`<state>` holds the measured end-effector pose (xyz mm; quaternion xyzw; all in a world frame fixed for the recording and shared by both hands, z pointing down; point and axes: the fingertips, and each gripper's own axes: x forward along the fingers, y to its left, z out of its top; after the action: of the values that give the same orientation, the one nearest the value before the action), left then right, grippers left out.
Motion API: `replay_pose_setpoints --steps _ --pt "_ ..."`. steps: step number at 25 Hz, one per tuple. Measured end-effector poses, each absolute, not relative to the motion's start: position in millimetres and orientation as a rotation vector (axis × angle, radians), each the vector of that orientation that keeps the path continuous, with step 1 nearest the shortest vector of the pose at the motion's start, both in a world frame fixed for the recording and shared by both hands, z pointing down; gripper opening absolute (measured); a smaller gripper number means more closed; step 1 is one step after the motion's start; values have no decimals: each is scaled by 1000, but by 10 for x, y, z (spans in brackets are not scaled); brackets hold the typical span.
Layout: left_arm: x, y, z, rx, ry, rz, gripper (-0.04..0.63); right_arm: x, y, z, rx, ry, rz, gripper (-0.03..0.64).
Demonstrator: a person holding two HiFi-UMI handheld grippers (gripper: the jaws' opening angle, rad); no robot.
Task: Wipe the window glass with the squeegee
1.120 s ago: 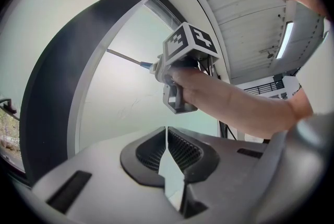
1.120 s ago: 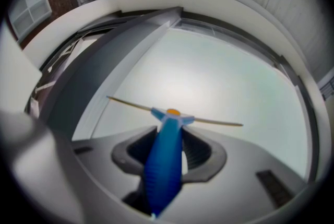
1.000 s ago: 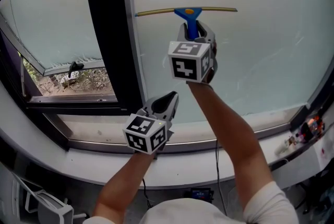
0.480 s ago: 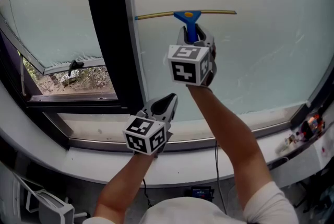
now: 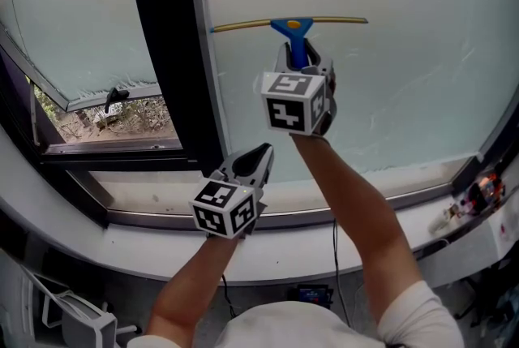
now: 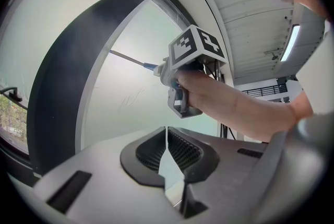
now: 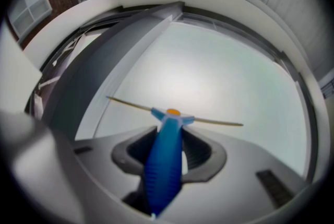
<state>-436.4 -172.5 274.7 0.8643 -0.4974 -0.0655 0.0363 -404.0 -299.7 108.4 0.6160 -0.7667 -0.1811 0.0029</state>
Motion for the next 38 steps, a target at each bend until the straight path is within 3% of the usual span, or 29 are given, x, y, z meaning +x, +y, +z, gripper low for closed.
replay_pose_setpoints --steps 38 --pt "-4410 -1655 3242 2571 -1503 -148 34 -4032 -2970 1771 1910 -2372 -488 155"
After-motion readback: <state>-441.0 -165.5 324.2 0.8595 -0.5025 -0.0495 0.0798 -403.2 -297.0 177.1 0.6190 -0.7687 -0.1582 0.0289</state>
